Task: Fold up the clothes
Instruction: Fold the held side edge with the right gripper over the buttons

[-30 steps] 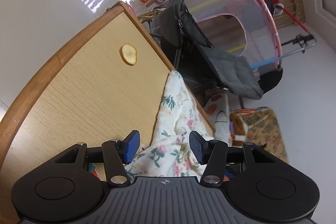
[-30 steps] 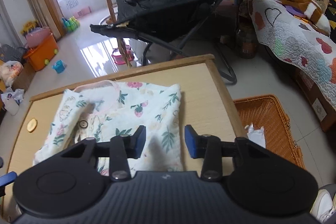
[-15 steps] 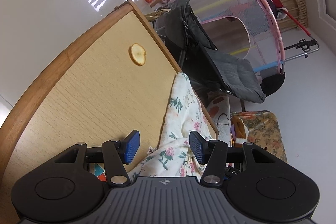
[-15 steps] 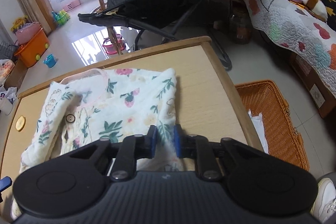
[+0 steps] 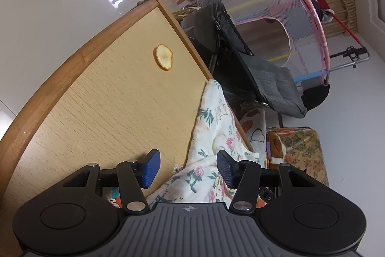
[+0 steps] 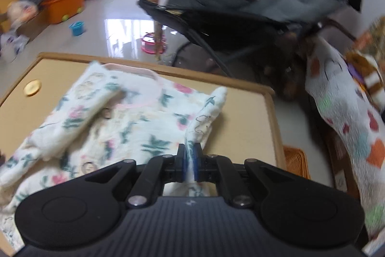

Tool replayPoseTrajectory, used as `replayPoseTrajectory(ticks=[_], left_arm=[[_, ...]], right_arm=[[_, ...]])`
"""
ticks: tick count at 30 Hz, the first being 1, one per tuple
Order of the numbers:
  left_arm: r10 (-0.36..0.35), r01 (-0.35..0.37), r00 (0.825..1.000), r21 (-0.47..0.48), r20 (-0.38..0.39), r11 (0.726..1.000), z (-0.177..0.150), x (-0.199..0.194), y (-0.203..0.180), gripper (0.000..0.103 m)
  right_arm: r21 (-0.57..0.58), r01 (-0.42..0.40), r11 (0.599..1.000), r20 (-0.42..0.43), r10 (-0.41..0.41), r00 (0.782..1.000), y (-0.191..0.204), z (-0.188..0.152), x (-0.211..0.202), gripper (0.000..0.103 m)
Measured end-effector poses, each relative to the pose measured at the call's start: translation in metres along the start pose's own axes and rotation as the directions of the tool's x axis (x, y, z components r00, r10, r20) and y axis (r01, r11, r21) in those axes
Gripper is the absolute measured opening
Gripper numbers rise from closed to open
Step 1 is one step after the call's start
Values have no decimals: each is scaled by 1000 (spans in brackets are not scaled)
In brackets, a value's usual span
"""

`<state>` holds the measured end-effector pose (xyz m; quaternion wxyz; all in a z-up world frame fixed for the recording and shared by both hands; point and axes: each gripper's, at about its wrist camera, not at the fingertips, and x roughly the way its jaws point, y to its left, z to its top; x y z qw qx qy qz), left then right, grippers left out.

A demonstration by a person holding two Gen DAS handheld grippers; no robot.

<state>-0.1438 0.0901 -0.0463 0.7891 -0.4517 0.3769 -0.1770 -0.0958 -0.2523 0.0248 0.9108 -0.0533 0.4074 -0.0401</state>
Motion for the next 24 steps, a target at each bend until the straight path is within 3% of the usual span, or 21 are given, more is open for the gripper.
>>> replayPoseTrajectory(ticks=[11, 24], left_arm=[[-25, 25, 1000, 8, -8, 1000, -2, 0, -2, 54], [-35, 35, 999, 12, -22, 999, -3, 1, -2, 54]], right_arm=[[-122, -60, 991, -18, 58, 998, 48, 14, 5, 6], [-135, -93, 986, -60, 86, 995, 61, 10, 15, 7]])
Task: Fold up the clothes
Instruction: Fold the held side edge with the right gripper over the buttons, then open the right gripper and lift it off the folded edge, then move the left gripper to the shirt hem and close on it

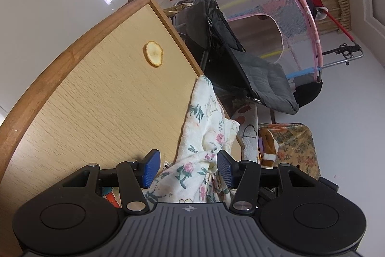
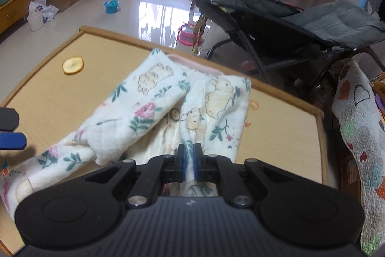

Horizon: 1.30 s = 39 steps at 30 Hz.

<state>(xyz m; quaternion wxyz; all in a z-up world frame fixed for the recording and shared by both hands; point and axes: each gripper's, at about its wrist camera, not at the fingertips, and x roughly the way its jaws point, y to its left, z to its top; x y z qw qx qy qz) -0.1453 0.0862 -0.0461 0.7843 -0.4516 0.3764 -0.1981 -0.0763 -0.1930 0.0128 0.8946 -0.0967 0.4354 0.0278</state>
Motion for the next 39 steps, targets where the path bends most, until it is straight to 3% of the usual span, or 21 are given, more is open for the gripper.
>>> replayPoseTrajectory(ticks=[10, 14, 22, 29, 34, 39], left_arm=[[-11, 11, 1000, 9, -5, 1000, -2, -1, -1, 54], [-17, 17, 1000, -4, -1, 1000, -2, -2, 0, 54], [-16, 16, 1000, 7, -5, 1000, -3, -3, -1, 54], [-4, 4, 1000, 10, -10, 1000, -2, -5, 0, 54], [11, -11, 1000, 6, -11, 1000, -3, -8, 2, 54], [28, -28, 999, 6, -22, 1000, -3, -9, 3, 54]], right_arm=[[27, -46, 999, 8, 46, 999, -5, 0, -7, 12], [40, -91, 995, 52, 89, 995, -7, 2, -24, 22], [74, -125, 989, -6, 125, 992, -6, -10, -10, 28], [71, -135, 988, 12, 135, 991, -4, -10, -11, 33], [117, -162, 980, 58, 156, 986, -12, -9, -38, 33], [138, -183, 973, 129, 165, 978, -12, -37, -82, 33]])
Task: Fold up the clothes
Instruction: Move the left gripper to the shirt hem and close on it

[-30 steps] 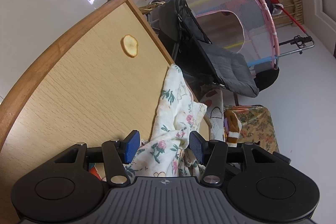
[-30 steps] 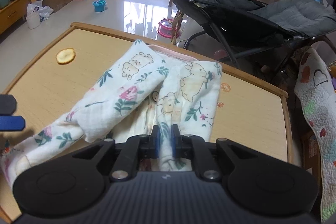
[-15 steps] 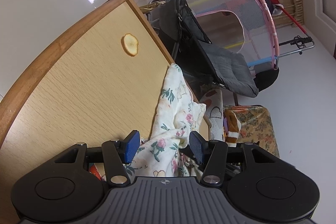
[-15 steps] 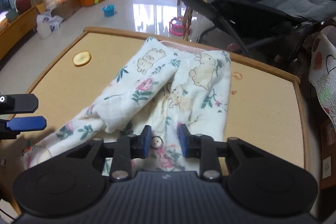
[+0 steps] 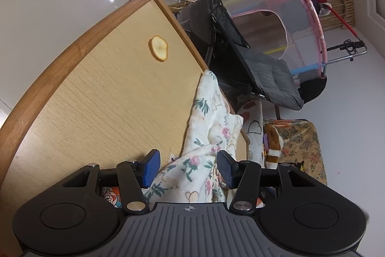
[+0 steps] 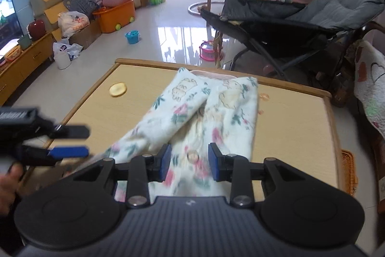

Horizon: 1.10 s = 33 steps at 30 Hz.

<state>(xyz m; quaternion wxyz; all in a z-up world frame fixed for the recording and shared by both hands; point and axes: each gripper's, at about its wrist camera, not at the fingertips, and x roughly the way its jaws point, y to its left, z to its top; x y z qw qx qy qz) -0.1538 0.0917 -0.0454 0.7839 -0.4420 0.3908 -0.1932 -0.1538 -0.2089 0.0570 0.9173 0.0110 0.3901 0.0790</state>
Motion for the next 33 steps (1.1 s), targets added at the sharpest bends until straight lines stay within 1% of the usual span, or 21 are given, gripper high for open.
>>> replayPoseTrajectory(ticks=[4, 5, 8, 11, 13, 19, 22, 27, 33], left_arm=[[17, -17, 1000, 19, -2, 1000, -1, -4, -3, 54], [17, -17, 1000, 22, 3, 1000, -1, -6, -3, 54], [18, -18, 1000, 28, 16, 999, -1, -13, -6, 54], [40, -40, 999, 42, 11, 998, -6, -19, -8, 54], [62, -62, 998, 58, 6, 996, -9, -24, -10, 54], [109, -109, 994, 57, 11, 992, -19, -39, -4, 54], [140, -141, 990, 60, 8, 988, -24, -41, 0, 54], [129, -130, 992, 100, 13, 986, -31, -41, 0, 54], [114, -115, 993, 130, 15, 985, -35, -39, 2, 53]], right_arm=[[100, -16, 995, -13, 18, 1000, -5, -35, -28, 33], [99, -11, 995, -12, 13, 1000, -6, -44, -33, 33], [120, 53, 991, -13, -52, 999, -15, -63, -40, 33], [220, 80, 972, -9, -79, 997, -36, -64, -37, 33], [265, 97, 959, -3, -100, 995, -45, -65, -37, 33], [348, 131, 928, -9, -136, 991, -60, -80, -38, 33], [353, 138, 925, -14, -142, 990, -62, -86, -40, 33], [358, 131, 924, -7, -138, 990, -64, -94, -44, 33], [400, 133, 907, -20, -137, 990, -69, -100, -46, 33]])
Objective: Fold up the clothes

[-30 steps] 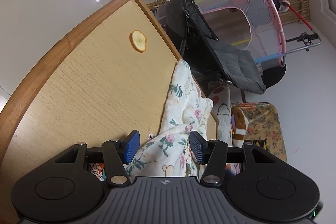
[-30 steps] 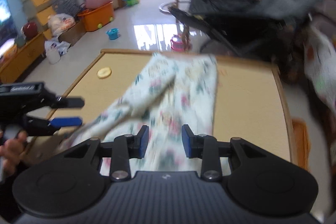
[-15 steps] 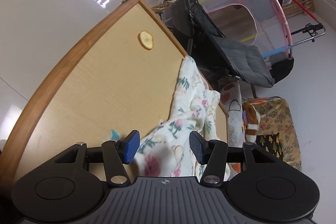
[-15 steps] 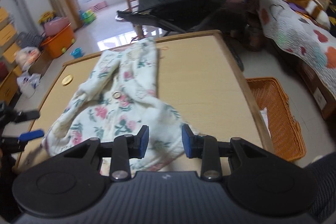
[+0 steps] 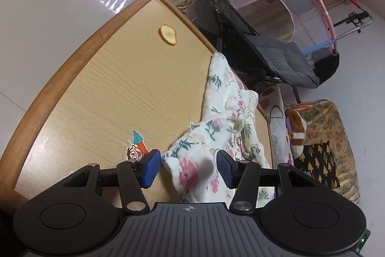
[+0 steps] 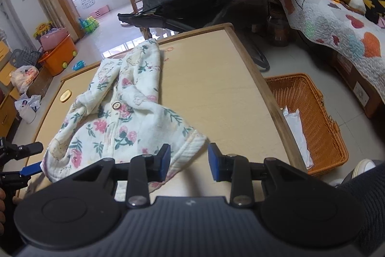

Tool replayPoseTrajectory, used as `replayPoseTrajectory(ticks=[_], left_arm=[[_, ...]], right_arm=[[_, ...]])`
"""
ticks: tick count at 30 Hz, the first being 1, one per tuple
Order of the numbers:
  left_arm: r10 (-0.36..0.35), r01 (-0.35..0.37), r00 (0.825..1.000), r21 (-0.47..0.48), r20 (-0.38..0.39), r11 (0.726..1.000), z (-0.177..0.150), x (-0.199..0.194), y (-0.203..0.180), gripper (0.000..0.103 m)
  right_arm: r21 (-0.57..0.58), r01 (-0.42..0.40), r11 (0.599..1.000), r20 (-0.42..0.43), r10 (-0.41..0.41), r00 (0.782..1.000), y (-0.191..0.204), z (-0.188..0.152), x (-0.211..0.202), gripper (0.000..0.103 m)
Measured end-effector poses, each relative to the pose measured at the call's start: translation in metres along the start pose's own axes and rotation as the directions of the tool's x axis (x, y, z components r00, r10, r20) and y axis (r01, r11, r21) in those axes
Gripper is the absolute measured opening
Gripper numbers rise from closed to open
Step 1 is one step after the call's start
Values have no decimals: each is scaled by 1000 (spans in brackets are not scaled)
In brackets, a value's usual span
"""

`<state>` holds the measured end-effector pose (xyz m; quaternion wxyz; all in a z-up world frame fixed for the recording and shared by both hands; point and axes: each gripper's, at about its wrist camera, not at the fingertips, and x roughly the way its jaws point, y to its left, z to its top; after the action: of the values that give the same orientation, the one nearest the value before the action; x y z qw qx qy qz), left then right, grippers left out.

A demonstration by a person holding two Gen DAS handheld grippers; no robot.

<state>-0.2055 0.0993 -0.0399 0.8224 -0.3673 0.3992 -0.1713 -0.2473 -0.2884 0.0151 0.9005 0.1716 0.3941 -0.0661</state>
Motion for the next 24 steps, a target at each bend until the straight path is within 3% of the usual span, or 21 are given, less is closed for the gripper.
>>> replayPoseTrajectory(ticks=[5, 9, 16, 24], left_arm=[[-14, 15, 999, -28, 28, 999, 0, -2, 7, 53], [-19, 18, 999, 16, 28, 1000, -1, 0, 3, 50], [18, -18, 1000, 67, -3, 998, 0, 6, -5, 20], [-1, -5, 999, 131, 42, 991, 1, -3, -21, 15]], right_arm=[[-11, 1, 1000, -12, -2, 1000, 2, -3, 1, 33], [-1, 9, 1000, -16, -9, 1000, 0, -3, 3, 33], [6, 19, 1000, -36, -19, 999, -2, -4, 8, 33], [2, 17, 1000, -50, -17, 999, -1, -5, 9, 33]])
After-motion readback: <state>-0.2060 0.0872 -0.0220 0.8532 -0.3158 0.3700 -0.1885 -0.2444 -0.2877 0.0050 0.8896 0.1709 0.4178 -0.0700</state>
